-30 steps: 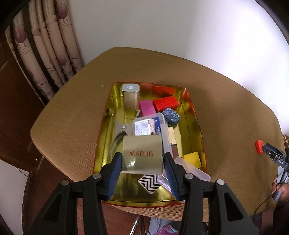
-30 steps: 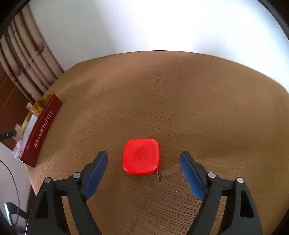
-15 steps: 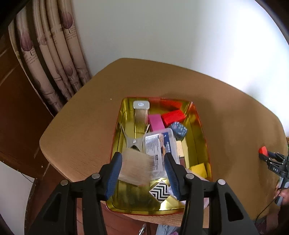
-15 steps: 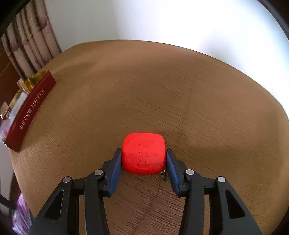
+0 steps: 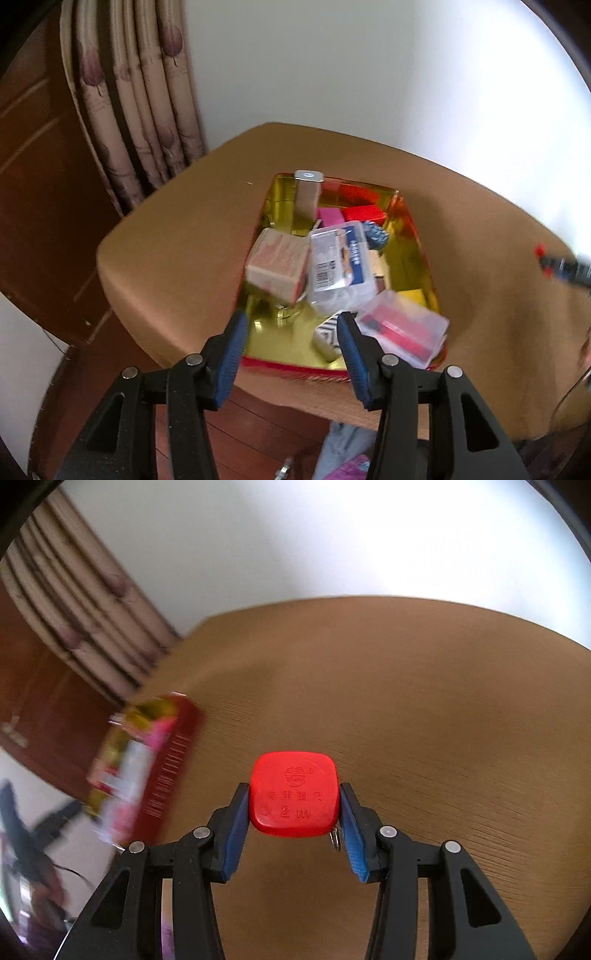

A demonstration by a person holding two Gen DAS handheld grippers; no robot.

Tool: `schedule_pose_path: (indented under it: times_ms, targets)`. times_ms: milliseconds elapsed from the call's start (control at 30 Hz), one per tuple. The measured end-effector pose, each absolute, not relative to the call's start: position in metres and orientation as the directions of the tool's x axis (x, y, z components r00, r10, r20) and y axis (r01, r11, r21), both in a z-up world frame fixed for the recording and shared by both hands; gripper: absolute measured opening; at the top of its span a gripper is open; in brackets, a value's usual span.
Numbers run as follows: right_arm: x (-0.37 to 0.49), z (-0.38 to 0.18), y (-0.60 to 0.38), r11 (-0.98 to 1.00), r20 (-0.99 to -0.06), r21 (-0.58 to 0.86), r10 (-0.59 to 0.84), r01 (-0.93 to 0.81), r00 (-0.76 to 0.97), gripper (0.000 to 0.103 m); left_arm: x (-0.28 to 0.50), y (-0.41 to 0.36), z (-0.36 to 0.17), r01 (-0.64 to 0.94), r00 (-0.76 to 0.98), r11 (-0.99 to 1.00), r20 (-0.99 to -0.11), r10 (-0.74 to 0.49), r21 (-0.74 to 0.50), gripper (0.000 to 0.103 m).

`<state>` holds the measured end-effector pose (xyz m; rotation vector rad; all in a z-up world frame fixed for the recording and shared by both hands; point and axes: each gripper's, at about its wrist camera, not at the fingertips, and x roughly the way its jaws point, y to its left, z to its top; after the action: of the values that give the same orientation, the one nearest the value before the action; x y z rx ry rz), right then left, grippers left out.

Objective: Organize rigid objects
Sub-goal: 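Lower the red tape measure into the tin and open the right gripper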

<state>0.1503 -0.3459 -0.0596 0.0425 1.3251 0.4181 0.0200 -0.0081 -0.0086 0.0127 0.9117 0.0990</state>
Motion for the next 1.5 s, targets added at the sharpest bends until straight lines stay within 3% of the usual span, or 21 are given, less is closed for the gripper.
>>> schedule_pose_path:
  times_ms: [167, 367, 600, 933, 1000, 1033, 1167, 1267, 1500]
  targets:
    - [0.163, -0.057, -0.264, 0.858, -0.89, 0.388, 0.444, -0.337, 0.104, 0.044, 0.012, 0.006, -0.014, -0.129, 0.629, 0.99, -0.767, 0.127, 0.058, 0.054]
    - [0.167, -0.088, -0.174, 0.815, -0.89, 0.406, 0.455, -0.413, 0.024, 0.044, 0.005, 0.025, -0.017, -0.179, 0.653, 0.984, -0.746, 0.132, 0.018, 0.054]
    - [0.165, -0.128, -0.14, 0.831, -0.908, 0.386, 0.418, -0.401, -0.009, 0.044, 0.002, 0.029, -0.013, -0.177, 0.68, 0.983, -0.717, 0.153, 0.041, 0.054]
    - [0.162, -0.122, -0.145, 0.841, -0.908, 0.353, 0.414, -0.411, 0.067, 0.052, 0.007, 0.041, -0.02, -0.189, 0.655, 0.982, -0.747, 0.112, -0.018, 0.054]
    - [0.15, -0.102, -0.148, 0.854, -0.908, 0.263, 0.377, -0.45, 0.184, 0.065, 0.006, 0.04, -0.019, -0.173, 0.66, 0.984, -0.748, 0.076, -0.052, 0.054]
    - [0.142, -0.091, -0.151, 0.864, -0.903, 0.215, 0.354, -0.455, 0.245, 0.081, 0.006, 0.04, -0.018, -0.161, 0.663, 0.984, -0.746, 0.054, -0.071, 0.054]
    - [0.092, -0.045, -0.164, 0.904, -0.788, 0.006, 0.267, -0.427, 0.554, 0.103, 0.002, 0.032, -0.011, -0.132, 0.696, 0.99, -0.716, 0.051, -0.058, 0.054]
    - [0.061, -0.025, -0.171, 0.912, -0.706, -0.081, 0.232, -0.401, 0.669, 0.103, -0.001, 0.029, -0.007, -0.116, 0.711, 0.991, -0.702, 0.039, -0.062, 0.054]
    - [0.036, -0.004, -0.199, 0.937, -0.686, -0.097, 0.181, -0.335, 0.705, 0.103, -0.017, 0.02, 0.007, -0.088, 0.773, 0.995, -0.633, 0.034, -0.054, 0.054]
